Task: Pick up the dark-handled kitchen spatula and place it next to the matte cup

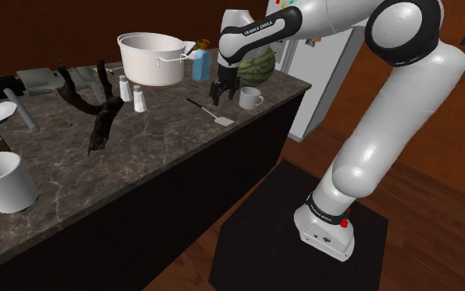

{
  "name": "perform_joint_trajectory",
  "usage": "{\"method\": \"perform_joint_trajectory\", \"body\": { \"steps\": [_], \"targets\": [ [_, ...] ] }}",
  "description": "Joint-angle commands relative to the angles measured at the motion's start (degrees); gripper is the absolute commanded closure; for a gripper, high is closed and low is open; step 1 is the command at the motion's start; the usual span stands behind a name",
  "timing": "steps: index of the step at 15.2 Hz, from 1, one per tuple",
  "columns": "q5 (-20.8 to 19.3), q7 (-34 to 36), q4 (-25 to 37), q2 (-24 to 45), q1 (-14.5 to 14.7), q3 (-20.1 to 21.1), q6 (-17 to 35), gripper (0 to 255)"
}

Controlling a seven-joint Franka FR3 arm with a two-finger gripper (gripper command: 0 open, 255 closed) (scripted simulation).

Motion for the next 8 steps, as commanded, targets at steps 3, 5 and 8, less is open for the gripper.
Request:
{"method": "perform_joint_trajectory", "body": {
  "steps": [3, 5, 8],
  "targets": [
    [2.2, -1.3, 7.2, 8.5, 0.0, 0.2, 2.7, 0],
    [3.3, -2.1, 11.3, 12.7, -0.3, 0.4, 3.4, 0],
    [3.8, -2.5, 12.7, 15.4, -0.5, 0.6, 4.9, 0]
  ]
}}
